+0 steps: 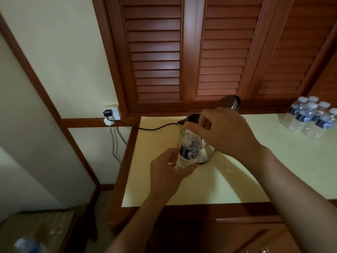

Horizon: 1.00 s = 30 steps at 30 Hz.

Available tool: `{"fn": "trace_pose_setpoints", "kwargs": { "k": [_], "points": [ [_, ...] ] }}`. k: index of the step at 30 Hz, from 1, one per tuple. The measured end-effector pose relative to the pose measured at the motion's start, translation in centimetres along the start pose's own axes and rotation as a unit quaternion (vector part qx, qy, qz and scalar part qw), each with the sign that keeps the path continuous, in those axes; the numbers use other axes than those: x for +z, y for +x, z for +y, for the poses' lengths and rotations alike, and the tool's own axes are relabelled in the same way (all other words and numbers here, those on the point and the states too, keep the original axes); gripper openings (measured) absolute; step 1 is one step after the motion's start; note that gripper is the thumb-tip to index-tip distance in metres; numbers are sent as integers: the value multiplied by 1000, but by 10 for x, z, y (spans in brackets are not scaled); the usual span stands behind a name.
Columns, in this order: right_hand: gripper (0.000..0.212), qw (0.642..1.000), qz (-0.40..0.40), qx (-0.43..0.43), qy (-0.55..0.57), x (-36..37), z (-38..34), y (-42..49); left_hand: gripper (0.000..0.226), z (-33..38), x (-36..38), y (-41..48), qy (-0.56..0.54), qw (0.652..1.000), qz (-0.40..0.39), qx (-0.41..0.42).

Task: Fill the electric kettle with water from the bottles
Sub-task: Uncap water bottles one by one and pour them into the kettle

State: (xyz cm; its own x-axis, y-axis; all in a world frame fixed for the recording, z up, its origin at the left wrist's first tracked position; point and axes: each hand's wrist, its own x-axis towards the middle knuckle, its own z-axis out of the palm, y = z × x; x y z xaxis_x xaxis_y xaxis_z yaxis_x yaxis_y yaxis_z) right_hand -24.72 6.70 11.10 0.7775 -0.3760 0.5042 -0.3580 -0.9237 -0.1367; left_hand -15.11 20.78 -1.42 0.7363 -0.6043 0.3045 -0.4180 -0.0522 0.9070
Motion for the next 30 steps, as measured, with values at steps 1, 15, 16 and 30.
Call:
{"fn": "trace_pose_setpoints", "kwargs": {
  "k": [1, 15, 16, 30],
  "points": [
    [64, 999, 5, 8, -30, -1, 0, 0, 43, 0, 2, 0, 16, 1000, 7, 5],
    [16, 972, -169, -74, 144, 5, 30, 2, 43, -13, 19, 8, 7, 998, -32, -44],
    [21, 972, -168, -68, 152, 8, 34, 1, 44, -15, 20, 9, 6, 998, -36, -48],
    [22, 977, -131, 106, 133, 111, 126, -98, 43, -31, 12, 27, -45, 995, 30, -80]
  ]
}}
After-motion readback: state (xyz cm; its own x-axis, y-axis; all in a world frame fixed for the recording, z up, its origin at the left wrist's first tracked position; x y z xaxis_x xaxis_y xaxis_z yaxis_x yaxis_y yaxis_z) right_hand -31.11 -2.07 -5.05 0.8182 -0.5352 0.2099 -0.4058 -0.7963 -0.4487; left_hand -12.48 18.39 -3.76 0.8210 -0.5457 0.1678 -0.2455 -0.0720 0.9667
